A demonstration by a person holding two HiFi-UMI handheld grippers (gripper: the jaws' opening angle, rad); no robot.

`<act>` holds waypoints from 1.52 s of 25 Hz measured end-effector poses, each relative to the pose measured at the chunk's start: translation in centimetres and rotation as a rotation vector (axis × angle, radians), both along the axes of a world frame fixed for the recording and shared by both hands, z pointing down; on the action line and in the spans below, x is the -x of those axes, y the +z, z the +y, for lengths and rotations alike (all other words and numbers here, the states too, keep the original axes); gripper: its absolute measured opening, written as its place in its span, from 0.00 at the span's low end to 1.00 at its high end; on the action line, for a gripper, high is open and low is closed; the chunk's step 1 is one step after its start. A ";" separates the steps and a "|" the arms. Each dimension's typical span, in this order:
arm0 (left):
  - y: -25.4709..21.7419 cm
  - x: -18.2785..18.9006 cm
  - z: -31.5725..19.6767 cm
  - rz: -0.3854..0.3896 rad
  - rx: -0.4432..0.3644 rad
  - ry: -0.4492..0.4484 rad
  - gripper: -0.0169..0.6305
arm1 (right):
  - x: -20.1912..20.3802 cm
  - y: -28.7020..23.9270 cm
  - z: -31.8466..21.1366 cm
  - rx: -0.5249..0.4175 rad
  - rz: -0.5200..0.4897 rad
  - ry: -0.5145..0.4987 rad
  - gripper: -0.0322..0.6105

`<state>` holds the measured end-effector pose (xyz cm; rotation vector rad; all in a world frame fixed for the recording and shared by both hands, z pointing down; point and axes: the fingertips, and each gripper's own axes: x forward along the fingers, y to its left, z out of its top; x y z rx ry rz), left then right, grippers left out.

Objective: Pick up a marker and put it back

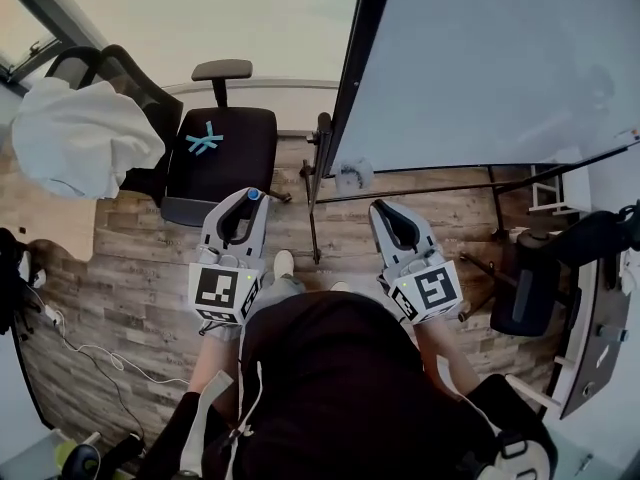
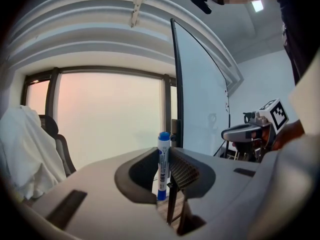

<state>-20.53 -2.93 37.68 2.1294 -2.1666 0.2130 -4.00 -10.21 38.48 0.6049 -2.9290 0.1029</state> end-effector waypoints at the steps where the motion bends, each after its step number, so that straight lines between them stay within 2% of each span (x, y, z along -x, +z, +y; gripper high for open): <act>1: 0.1 0.3 0.5 0.002 0.000 -0.009 0.14 | 0.4 0.0 0.3 -0.001 0.002 -0.013 0.10; 9: 1.1 2.6 3.9 0.018 0.003 -0.075 0.14 | 3.6 0.2 2.6 -0.007 0.029 -0.105 0.10; 19: 2.0 4.7 6.2 0.035 0.007 -0.124 0.14 | 5.7 0.6 4.6 -0.004 0.055 -0.159 0.10; 29: 2.5 5.2 5.5 0.039 0.014 -0.106 0.14 | 6.1 0.8 4.1 -0.002 0.063 -0.142 0.10; 38: 2.2 4.5 3.0 0.034 0.012 -0.039 0.14 | 4.8 0.6 2.5 -0.003 0.061 -0.075 0.10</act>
